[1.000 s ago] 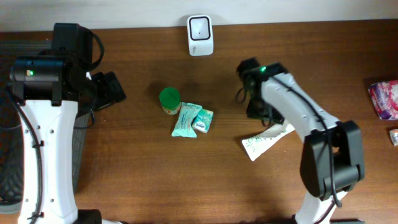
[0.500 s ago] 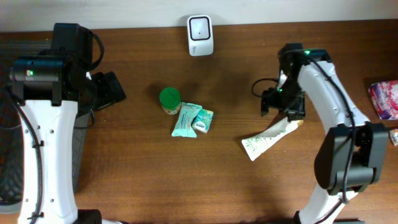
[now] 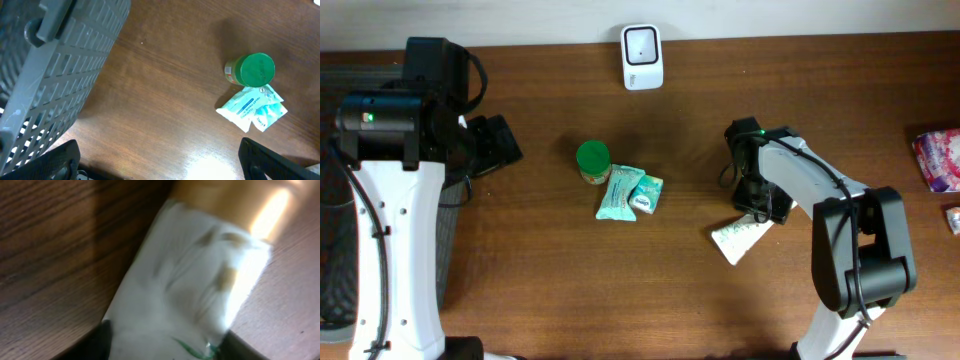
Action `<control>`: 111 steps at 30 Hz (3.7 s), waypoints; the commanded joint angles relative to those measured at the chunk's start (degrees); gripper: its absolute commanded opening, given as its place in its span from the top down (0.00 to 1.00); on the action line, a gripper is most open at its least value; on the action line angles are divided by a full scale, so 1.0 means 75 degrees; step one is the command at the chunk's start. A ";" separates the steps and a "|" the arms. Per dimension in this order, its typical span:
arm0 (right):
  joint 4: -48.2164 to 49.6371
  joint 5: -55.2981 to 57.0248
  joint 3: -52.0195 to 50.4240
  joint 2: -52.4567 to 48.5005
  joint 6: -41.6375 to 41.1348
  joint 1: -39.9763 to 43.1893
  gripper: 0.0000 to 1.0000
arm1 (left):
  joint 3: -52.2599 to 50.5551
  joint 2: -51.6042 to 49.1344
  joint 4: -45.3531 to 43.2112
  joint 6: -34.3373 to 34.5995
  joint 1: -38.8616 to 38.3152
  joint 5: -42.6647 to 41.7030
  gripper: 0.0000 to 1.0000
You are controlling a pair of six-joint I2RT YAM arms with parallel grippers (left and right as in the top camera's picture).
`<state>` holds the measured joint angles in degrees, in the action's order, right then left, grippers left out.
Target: Scan the item barcode
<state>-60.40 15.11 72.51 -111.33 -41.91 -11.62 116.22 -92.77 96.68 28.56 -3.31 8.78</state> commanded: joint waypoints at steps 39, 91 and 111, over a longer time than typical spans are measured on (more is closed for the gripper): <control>-0.1125 -0.2847 0.1370 0.0050 0.3541 0.0938 0.49 | 0.0082 0.0122 0.0003 0.0093 0.0029 0.0000 0.01; 0.2022 -0.6837 -0.0117 0.0035 0.4692 0.0000 0.30 | 0.0082 0.0122 0.0003 0.0093 0.0029 0.0000 0.01; 0.1189 -0.4846 0.0449 0.0041 0.4718 -0.0099 0.31 | 0.0082 0.0122 0.0006 0.0093 0.0029 0.0000 0.01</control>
<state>-53.45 -23.57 78.35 -111.59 -6.24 -11.84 116.22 -92.77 96.64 28.53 -3.31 8.80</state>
